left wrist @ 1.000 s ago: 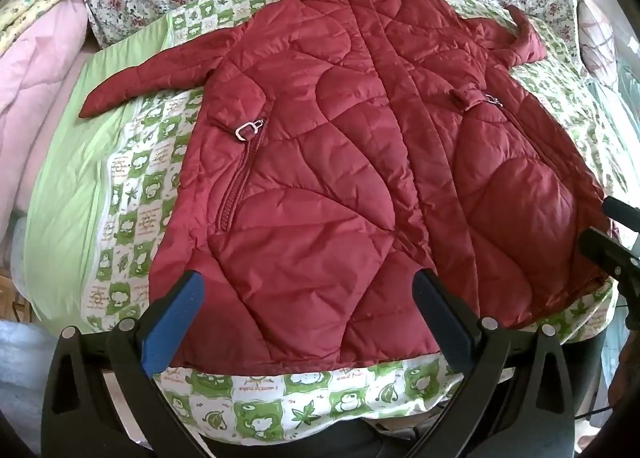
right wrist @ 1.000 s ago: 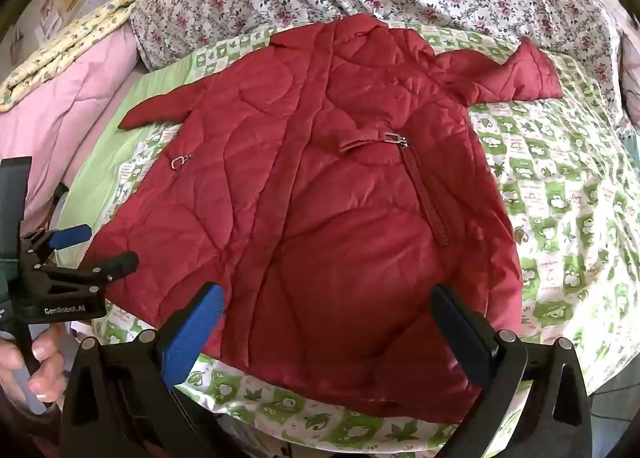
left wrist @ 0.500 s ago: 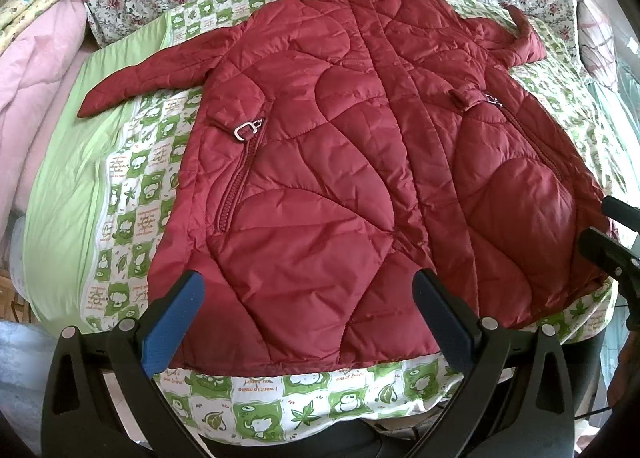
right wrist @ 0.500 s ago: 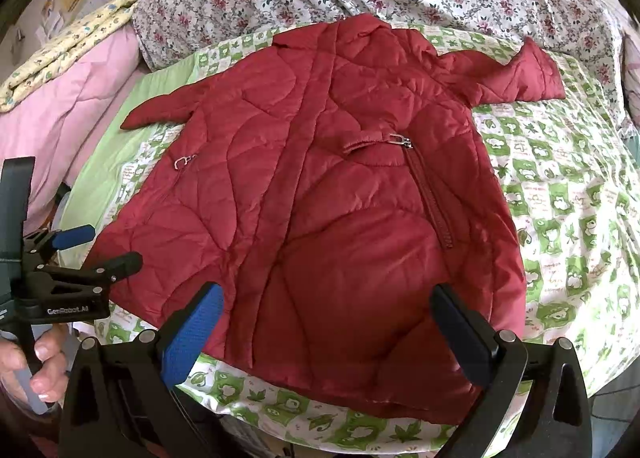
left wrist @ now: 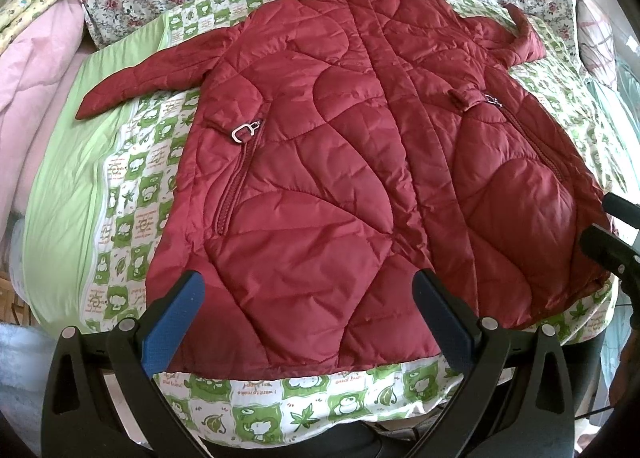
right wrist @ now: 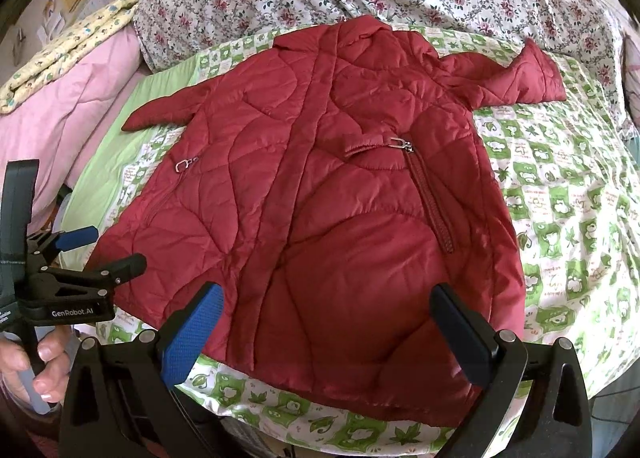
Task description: Fold large clothes
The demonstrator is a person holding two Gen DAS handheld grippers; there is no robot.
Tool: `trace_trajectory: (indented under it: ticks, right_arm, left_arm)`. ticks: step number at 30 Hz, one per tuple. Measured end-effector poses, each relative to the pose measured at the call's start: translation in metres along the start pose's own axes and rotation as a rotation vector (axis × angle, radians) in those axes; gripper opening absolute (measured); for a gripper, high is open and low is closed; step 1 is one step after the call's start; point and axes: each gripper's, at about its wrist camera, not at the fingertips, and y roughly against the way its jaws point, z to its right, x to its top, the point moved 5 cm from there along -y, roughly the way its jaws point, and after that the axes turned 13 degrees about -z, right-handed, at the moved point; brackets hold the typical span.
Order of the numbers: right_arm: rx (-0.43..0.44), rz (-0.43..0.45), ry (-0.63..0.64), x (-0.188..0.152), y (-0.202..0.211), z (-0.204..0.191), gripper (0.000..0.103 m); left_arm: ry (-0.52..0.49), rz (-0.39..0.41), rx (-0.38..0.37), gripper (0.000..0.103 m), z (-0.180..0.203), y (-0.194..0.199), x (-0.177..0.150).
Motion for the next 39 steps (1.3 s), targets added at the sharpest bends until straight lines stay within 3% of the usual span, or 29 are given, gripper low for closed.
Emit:
trace_trajectory:
  ticks: [20,27,34,39]
  right_arm:
    - [0.001,-0.003,-0.012,0.013,-0.008,0.012,0.103]
    - [0.04,-0.007,-0.081,0.032,-0.008,0.046,0.103]
    - [-0.019,0.051,-0.145,0.069,-0.002,0.099,0.103]
    - [-0.019,0.099,-0.201,0.099,0.002,0.139,0.103]
  left_arm:
    - [-0.005,0.0,-0.023,0.103,0.005,-0.014,0.018]
    - [0.002,0.0,0.038,0.103,-0.003,-0.02,0.037]
    - [0.026,-0.034,0.008,0.103,-0.011,-0.031,0.06]
    - [0.073,-0.007,-0.04,0.103,-0.02,-0.034,0.081]
